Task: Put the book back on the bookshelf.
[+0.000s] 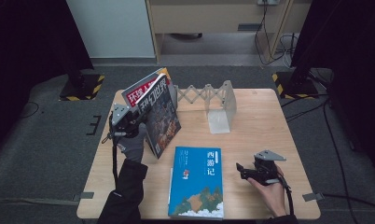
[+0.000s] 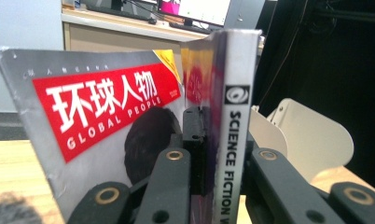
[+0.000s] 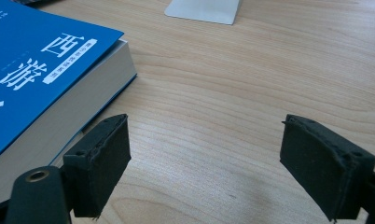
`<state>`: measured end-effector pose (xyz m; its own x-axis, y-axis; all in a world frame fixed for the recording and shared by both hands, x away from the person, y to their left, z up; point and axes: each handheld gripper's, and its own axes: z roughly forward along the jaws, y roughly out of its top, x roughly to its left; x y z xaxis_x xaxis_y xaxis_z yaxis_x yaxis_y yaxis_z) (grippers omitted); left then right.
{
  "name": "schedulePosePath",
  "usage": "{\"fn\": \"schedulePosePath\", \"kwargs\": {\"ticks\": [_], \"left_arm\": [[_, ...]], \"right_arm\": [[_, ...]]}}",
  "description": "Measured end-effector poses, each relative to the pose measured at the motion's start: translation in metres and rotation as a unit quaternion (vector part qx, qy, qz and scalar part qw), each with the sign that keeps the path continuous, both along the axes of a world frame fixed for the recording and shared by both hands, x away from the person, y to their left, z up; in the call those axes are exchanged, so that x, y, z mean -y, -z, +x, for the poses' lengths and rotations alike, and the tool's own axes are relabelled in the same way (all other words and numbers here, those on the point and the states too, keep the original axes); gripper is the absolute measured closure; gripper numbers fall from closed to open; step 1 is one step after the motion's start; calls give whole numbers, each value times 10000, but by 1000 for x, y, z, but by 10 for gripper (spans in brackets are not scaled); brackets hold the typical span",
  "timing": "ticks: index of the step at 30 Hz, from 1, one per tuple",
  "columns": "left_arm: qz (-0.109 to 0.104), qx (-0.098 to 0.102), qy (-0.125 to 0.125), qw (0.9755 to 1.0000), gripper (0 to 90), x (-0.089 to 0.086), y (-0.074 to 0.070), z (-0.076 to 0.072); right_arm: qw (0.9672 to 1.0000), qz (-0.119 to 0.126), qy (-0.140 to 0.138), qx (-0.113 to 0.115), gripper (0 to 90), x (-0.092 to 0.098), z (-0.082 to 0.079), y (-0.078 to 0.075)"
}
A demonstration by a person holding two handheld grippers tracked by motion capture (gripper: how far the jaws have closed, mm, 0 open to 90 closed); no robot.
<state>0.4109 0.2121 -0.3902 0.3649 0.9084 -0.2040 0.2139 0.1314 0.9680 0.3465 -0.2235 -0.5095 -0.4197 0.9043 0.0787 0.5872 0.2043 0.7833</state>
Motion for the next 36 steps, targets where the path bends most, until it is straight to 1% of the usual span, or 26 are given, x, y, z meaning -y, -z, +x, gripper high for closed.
{"fn": "schedulePosePath", "kwargs": {"ticks": [2, 4, 5, 8, 9, 11, 13, 15, 17, 19, 20, 21, 22, 23, 24, 25, 26, 27, 28, 30, 31, 34, 36], "left_arm": [[42, -56, 92, 9999, 814, 0, 3, -5], [122, -143, 123, 9997, 812, 1, 6, -10], [114, -162, 151, 9997, 811, 1, 8, -13], [-85, -268, 210, 9994, 810, -2, 12, -20], [-92, -318, 269, 9991, 807, -3, 11, -21], [-13, -344, 296, 9990, 799, -1, 10, -23], [11, -402, 363, 9985, 779, 0, 9, -23], [138, -429, 388, 9982, 751, 1, 5, -21], [194, -433, 348, 9983, 709, 0, 0, -18], [168, -490, 357, 9980, 669, -1, -5, -13], [237, -493, 294, 9981, 669, -1, -8, -11], [270, -538, 260, 9978, 665, -1, -11, -8], [308, -616, 238, 9973, 670, 0, -13, -6], [322, -695, 228, 9968, 706, 0, -15, -3], [363, -750, 164, 9964, 739, 0, -16, -2], [408, -793, 108, 9960, 780, 1, -17, -2], [396, -815, 95, 9958, 803, 0, -18, -2], [332, -811, 120, 9961, 814, -1, -18, -1], [345, -746, 120, 9965, 819, -2, -18, -2], [428, -568, -29, 9975, 821, 0, -19, -3], [431, -510, -113, 9977, 822, 0, -19, -3], [220, -472, -238, 9984, 822, -5, -19, 3], [73, -445, -259, 9986, 822, -8, -19, 7]], "right_arm": [[10000, -35, -29, -12, 163, 0, 0, 0], [10000, -50, -44, 2, 163, 0, -1, 0], [10000, -41, -29, -3, 163, 0, -1, 0], [10000, -37, -23, 9, 163, 0, -1, 0], [10000, -35, -23, 9, 163, -1, -1, -1], [10000, -33, -28, 14, 163, -1, -2, -1], [10000, -41, -54, 5, 163, -2, -2, -1], [10000, -42, -52, 10, 163, -1, -2, -1], [10000, -18, -22, 9, 163, -1, -2, -1], [10000, -35, -31, 5, 163, -1, -2, -1], [10000, -43, -43, 3, 164, -1, -1, -1], [10000, -41, -41, 0, 164, -1, -1, -1], [10000, -37, -34, -2, 164, -1, -1, 0], [10000, -53, -48, 5, 164, -1, -1, 0], [10000, -52, -51, 5, 164, -1, -1, 0], [10000, -57, -64, -2, 164, -1, -2, 0], [10000, -58, -64, -2, 164, -1, -2, -1], [10000, -58, -66, -3, 164, -1, -2, 0], [10000, -47, -45, -3, 164, -1, -1, 0], [10000, -44, -43, -11, 164, -1, -1, 0], [10000, -46, -47, -1, 164, -1, -1, 0], [10000, -51, -55, -5, 165, 0, -1, 0], [10000, -55, -58, -6, 166, 0, 0, 0]]}}
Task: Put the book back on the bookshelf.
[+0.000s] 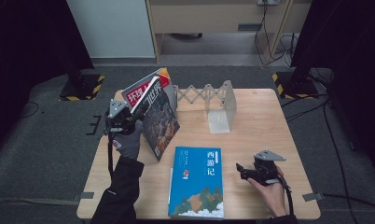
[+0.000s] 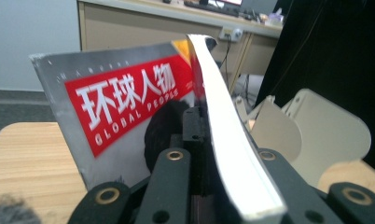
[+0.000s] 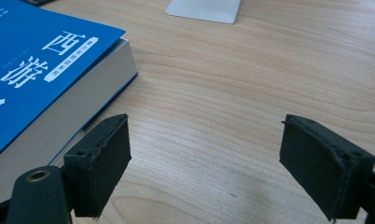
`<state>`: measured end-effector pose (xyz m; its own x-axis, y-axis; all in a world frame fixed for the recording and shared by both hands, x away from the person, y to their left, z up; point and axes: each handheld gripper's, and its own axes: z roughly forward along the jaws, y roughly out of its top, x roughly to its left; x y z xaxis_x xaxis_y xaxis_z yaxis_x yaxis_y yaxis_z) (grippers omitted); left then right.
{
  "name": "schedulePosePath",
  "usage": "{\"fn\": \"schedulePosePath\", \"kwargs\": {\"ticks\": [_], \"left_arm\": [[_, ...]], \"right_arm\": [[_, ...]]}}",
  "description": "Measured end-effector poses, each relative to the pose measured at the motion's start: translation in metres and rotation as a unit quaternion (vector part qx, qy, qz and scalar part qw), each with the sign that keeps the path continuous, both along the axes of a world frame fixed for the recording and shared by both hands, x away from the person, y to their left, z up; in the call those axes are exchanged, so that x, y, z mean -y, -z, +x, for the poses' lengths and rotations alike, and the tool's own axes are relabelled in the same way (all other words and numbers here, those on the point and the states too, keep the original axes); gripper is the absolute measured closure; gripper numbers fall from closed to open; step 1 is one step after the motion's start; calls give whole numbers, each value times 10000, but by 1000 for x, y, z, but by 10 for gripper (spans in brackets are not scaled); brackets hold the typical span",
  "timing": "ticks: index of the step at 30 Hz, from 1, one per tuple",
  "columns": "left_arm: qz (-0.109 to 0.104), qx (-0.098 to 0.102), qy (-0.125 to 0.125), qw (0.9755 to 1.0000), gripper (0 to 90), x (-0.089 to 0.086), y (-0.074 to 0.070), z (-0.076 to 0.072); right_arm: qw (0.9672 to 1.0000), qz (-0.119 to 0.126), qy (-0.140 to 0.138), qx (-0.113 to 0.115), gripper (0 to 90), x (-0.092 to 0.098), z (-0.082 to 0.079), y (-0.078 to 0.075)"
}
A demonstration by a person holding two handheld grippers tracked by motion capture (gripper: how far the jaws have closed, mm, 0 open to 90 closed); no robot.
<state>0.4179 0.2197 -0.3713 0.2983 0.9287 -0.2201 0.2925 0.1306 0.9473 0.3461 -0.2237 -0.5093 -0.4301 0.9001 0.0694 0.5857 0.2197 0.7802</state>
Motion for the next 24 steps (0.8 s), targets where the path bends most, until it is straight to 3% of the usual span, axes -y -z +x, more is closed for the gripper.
{"fn": "schedulePosePath", "kwargs": {"ticks": [3, 9, 16, 20, 24], "left_arm": [[-26, 152, -88, 9998, 822, 3, -2, 5], [171, 403, -203, 9988, 822, 18, -12, 20], [324, 453, -222, 9982, 821, 24, -20, 18], [277, 520, -217, 9980, 821, 20, -24, 12], [65, 661, -344, 9972, 821, 13, -28, 9]], "right_arm": [[10000, -2, 5, -21, 167, 0, 0, 0], [10000, 30, 26, 11, 168, 1, 0, 0], [10000, 31, 34, 24, 171, 3, 0, 0], [10000, 8, 20, -4, 174, 2, 0, 0], [10000, -5, 8, 20, 176, 1, 0, 0]]}}
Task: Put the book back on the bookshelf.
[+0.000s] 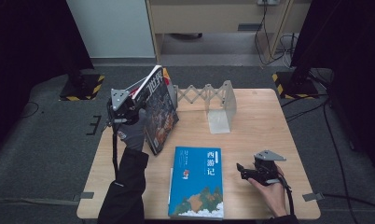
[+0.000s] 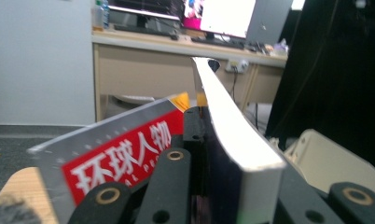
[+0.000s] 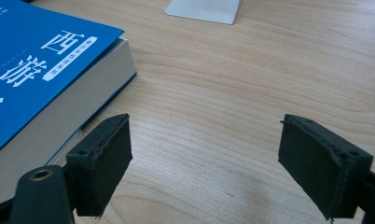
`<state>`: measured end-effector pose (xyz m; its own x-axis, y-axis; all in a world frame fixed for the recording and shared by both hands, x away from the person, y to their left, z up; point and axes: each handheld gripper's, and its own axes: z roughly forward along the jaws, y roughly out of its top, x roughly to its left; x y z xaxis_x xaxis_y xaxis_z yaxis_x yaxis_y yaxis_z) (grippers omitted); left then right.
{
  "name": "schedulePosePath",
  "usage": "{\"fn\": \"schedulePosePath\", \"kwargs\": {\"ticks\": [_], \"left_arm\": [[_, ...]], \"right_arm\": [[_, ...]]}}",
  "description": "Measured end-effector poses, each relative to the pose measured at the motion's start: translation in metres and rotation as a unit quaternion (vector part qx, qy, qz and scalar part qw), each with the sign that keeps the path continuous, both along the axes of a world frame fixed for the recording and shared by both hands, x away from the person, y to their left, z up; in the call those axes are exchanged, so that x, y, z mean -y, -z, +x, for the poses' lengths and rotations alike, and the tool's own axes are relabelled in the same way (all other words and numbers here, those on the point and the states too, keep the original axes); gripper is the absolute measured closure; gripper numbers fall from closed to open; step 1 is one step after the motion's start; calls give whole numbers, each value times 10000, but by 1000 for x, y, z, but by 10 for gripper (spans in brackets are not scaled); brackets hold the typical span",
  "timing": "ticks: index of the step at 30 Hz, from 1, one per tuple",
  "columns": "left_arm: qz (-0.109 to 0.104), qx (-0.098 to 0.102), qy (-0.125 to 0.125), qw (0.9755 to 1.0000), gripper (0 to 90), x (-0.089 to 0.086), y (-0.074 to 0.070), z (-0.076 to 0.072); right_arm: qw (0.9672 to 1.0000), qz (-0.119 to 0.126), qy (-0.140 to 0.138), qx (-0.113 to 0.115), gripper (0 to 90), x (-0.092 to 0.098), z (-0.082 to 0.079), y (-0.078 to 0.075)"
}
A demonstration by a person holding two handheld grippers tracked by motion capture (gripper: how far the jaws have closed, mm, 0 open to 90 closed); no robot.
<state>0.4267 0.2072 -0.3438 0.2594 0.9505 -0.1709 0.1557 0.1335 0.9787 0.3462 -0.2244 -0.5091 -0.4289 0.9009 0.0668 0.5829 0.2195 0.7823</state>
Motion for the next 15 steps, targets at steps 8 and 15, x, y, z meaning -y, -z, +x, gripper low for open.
{"fn": "schedulePosePath", "kwargs": {"ticks": [8, 15], "left_arm": [[-141, 236, -163, 9995, 821, 2, -9, -1], [-115, 364, -82, 9992, 820, 16, -19, 9]], "right_arm": [[10000, -37, -36, 21, 179, 0, 0, 0], [10000, -15, -21, -7, 183, 1, 1, 0]]}}
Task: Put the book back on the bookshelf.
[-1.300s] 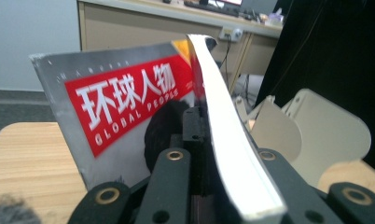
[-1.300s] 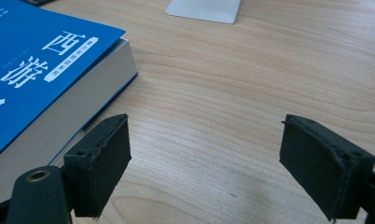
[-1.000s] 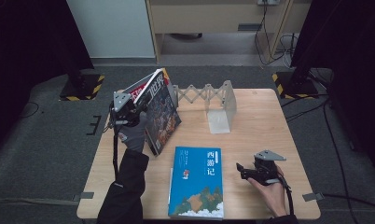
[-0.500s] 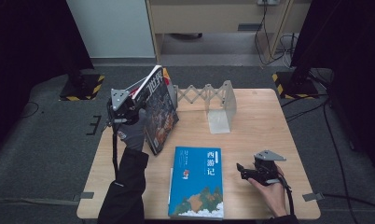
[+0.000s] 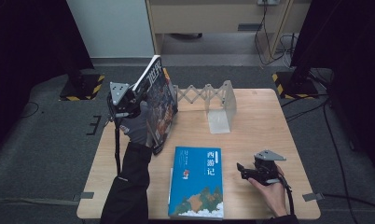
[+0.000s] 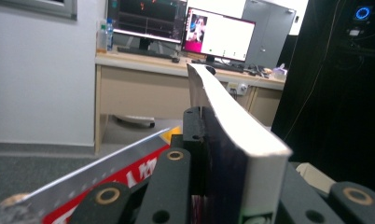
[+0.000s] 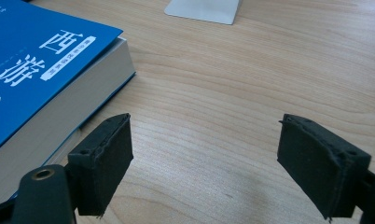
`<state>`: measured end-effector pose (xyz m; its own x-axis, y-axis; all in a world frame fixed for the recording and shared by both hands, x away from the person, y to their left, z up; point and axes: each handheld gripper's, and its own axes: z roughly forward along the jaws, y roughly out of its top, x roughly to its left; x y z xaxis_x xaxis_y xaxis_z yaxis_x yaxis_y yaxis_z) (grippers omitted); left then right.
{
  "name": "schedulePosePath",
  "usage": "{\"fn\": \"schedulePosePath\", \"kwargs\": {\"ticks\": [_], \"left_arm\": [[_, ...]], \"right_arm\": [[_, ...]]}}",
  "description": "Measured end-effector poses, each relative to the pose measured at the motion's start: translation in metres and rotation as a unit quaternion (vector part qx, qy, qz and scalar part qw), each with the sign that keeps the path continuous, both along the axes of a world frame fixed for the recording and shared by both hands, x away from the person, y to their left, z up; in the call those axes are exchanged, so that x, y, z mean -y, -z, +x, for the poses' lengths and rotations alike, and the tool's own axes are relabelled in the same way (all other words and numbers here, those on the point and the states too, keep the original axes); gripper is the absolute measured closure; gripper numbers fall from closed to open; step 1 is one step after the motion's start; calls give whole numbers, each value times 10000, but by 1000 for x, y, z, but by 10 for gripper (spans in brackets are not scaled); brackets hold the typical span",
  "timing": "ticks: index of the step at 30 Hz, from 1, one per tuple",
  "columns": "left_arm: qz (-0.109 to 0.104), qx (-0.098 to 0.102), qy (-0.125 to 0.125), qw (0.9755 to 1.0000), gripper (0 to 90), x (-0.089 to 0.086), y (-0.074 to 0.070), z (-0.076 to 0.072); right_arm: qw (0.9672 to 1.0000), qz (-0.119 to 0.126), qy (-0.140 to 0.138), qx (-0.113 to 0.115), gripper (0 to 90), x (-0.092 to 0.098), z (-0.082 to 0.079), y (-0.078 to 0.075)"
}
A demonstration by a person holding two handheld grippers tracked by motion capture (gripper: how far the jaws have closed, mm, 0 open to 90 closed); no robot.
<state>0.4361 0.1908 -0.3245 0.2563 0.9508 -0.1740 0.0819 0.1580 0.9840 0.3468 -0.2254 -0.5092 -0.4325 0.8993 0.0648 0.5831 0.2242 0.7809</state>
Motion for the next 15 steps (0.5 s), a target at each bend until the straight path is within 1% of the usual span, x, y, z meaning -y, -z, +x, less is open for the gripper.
{"fn": "schedulePosePath", "kwargs": {"ticks": [4, 6, 10, 15], "left_arm": [[-122, 1, 119, 9999, 819, 8, 5, 5], [-94, -3, 157, 9998, 820, 12, 10, 7], [-48, -115, 224, 9997, 819, 20, 21, 12], [-36, -220, 278, 9994, 818, 24, 34, 18]], "right_arm": [[10000, -10, -21, 44, 185, 1, 0, -1], [10000, -7, -27, 35, 186, 1, 0, -1], [10000, -20, -28, 67, 187, 1, 0, -1], [10000, -27, -53, 41, 188, 1, 0, 0]]}}
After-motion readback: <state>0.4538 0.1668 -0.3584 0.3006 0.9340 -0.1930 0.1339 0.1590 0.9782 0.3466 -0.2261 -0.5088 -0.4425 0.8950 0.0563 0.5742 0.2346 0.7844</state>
